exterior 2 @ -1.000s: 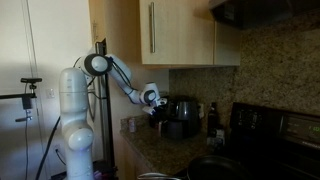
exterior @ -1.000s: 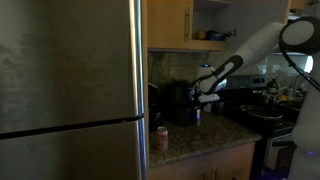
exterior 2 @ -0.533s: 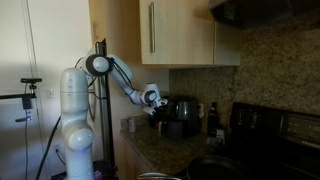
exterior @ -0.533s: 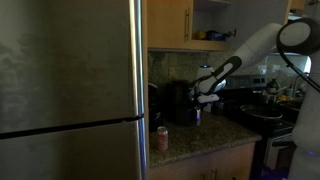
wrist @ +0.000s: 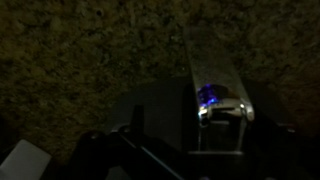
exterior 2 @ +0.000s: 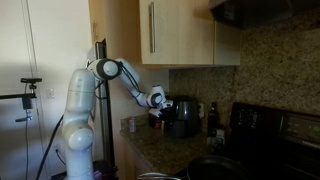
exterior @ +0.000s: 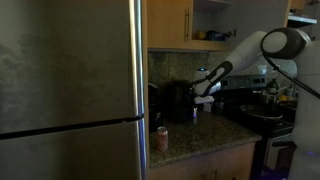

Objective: Push in the basket of the air fryer

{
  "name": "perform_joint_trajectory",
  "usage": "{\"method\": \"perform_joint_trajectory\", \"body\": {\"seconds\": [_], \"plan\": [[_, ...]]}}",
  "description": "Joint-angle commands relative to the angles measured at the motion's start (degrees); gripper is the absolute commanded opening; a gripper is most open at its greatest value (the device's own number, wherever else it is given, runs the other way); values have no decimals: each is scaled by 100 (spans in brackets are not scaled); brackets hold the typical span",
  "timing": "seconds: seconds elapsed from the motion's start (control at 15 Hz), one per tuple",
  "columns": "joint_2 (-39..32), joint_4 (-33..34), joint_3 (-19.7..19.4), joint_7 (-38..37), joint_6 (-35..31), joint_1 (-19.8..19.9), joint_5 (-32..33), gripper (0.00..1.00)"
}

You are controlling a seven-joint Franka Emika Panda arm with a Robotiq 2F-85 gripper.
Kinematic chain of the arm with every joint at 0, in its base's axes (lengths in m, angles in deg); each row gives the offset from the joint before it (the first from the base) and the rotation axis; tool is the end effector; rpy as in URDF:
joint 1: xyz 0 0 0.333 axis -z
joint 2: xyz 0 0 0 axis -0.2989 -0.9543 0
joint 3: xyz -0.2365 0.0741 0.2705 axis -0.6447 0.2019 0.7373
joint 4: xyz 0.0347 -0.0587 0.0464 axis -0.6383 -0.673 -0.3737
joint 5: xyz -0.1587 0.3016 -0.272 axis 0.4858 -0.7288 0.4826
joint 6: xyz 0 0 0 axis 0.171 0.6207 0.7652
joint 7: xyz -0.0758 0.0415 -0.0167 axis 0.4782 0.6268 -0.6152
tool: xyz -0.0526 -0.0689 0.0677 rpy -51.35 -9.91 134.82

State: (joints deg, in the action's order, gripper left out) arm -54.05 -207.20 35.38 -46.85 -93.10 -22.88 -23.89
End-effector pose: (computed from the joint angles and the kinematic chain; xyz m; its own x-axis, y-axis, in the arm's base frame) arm 0.6267 0.0848 0.3533 0.9492 -0.0547 0.3100 -0.0682 -0.9971 0.0328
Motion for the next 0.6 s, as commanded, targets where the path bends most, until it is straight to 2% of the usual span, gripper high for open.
{"method": "perform_joint_trajectory", "body": {"seconds": [0.0,0.27,0.53], "plan": [[-481,598,-193,-132,-342,-166,266,100],[-583,727,-384,-377,-445,-306,597,100],[-429,505,-115,64,-793,-174,-165,100]]}}
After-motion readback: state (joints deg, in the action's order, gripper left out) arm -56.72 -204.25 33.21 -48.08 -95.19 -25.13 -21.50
